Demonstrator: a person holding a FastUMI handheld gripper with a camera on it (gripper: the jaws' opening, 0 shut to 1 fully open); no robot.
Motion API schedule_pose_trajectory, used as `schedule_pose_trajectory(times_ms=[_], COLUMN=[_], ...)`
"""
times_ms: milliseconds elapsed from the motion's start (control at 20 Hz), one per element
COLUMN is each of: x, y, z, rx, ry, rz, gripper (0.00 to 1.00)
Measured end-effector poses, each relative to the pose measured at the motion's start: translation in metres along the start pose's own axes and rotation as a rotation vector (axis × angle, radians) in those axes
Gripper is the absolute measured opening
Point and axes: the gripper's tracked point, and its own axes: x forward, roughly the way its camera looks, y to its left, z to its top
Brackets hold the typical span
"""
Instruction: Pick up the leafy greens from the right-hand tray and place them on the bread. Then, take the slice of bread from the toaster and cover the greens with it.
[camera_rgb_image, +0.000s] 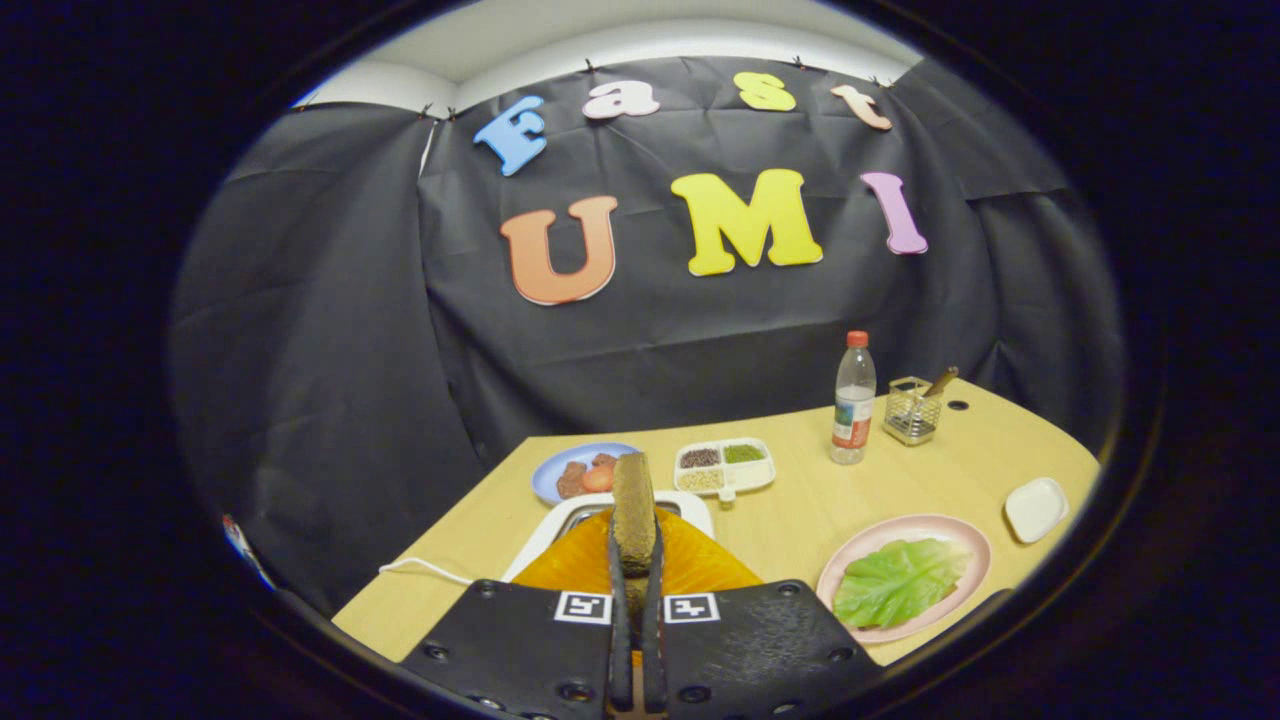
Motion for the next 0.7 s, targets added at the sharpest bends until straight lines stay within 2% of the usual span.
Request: schedule_pose_trajectory(times_ms=[200,450,700], x=[-0.023,-0.052,-0.06], y=[0.001,-0.021,-0.087], z=[0.036,0.08,0.077], rx=[0.0,0.036,0.044], ry=[-0.077,-0.156,-0.171], rz=[0.046,0.062,-0.031], gripper=[0.04,0.04,0.04])
